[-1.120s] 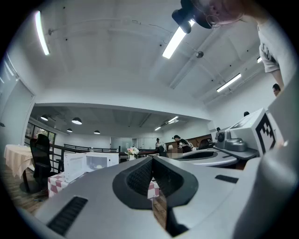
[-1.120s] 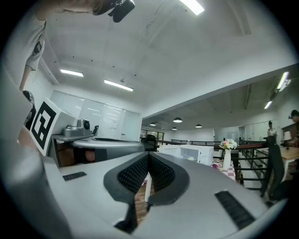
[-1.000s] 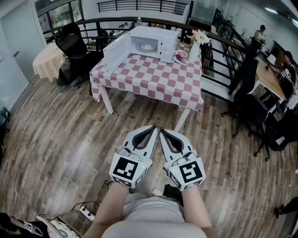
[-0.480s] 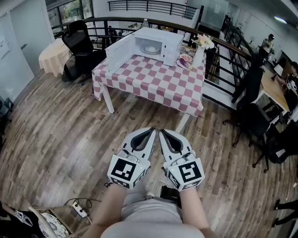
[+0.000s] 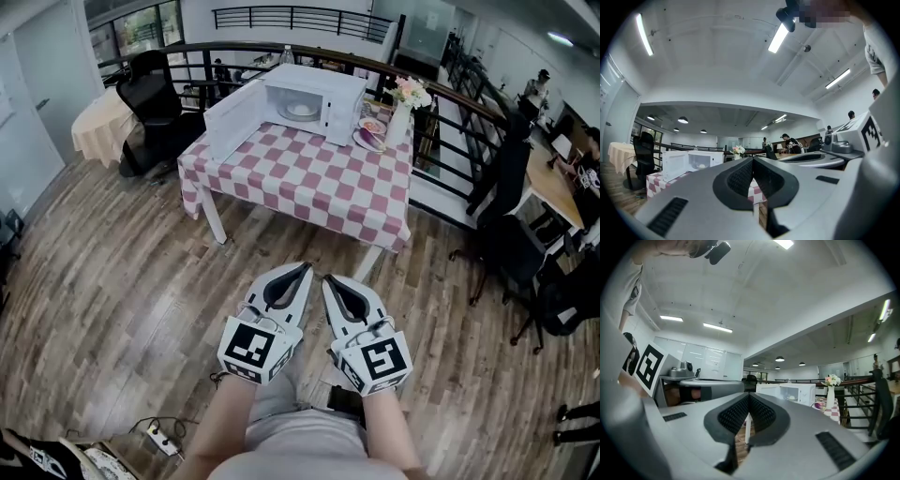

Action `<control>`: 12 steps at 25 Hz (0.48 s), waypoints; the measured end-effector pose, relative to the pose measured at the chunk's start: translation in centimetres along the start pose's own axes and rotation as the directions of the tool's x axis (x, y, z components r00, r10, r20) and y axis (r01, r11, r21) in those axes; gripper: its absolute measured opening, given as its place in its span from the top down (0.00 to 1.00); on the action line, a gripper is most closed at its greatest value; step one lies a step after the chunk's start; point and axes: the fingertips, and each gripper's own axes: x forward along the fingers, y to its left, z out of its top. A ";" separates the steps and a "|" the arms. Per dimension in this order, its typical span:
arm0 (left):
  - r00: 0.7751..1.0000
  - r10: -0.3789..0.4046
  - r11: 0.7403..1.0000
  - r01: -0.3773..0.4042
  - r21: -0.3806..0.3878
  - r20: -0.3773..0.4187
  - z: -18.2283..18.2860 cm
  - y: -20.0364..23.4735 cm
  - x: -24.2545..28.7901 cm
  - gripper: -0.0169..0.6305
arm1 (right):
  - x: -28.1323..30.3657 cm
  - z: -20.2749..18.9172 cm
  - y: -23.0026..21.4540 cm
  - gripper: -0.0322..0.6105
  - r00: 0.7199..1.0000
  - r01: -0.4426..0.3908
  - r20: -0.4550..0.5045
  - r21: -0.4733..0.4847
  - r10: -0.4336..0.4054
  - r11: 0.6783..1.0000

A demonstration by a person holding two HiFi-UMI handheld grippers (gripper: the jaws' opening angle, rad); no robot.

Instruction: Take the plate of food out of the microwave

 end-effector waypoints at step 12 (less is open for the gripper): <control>1.000 -0.018 1.000 0.018 -0.009 -0.014 -1.2 8.9 7.7 0.97 | 10.1 -1.2 -4.6 0.91 1.000 -0.003 -0.013 -0.004 0.003 1.000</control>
